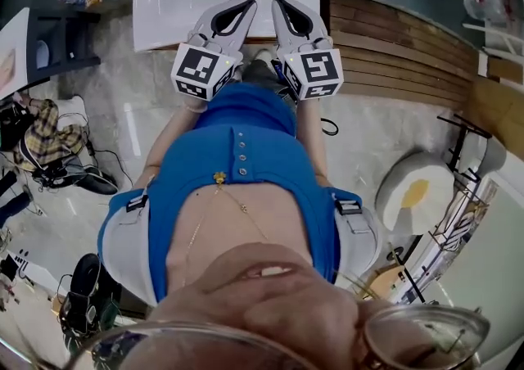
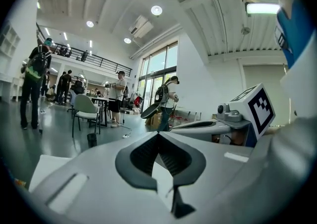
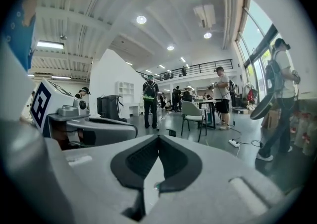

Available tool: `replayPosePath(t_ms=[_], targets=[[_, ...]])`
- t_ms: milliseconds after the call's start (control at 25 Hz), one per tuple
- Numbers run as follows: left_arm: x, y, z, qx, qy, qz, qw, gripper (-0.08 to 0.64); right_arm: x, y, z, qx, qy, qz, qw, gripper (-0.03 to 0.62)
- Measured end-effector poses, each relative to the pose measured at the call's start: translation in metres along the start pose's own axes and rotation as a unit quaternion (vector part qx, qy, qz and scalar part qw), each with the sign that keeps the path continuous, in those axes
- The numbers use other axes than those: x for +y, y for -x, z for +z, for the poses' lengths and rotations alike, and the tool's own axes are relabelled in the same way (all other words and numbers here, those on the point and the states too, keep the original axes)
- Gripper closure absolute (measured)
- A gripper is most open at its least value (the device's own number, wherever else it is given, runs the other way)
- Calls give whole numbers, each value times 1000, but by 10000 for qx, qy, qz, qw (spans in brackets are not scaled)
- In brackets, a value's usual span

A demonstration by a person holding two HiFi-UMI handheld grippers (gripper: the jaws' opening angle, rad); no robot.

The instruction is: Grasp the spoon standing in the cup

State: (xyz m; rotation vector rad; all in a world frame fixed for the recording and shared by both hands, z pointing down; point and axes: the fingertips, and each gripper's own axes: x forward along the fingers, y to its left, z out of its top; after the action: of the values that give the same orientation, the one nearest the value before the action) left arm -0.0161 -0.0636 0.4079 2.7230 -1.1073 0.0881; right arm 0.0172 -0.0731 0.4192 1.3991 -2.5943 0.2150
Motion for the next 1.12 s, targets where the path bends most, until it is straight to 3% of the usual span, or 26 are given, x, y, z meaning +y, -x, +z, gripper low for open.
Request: replayPosePath(t_ms=[520,880,1120], targets=[[9,-78,12,127,-70,306,9994,560,-79,-22,10,117,274,401,9987,594],[18,-93,2,220,-61,613,9979,560,-87,-39,8,-47,-141,947,9954,594],[32,-89,3,256,4,497,9984,560,-72,-49,11,30,185,796,9966,594]])
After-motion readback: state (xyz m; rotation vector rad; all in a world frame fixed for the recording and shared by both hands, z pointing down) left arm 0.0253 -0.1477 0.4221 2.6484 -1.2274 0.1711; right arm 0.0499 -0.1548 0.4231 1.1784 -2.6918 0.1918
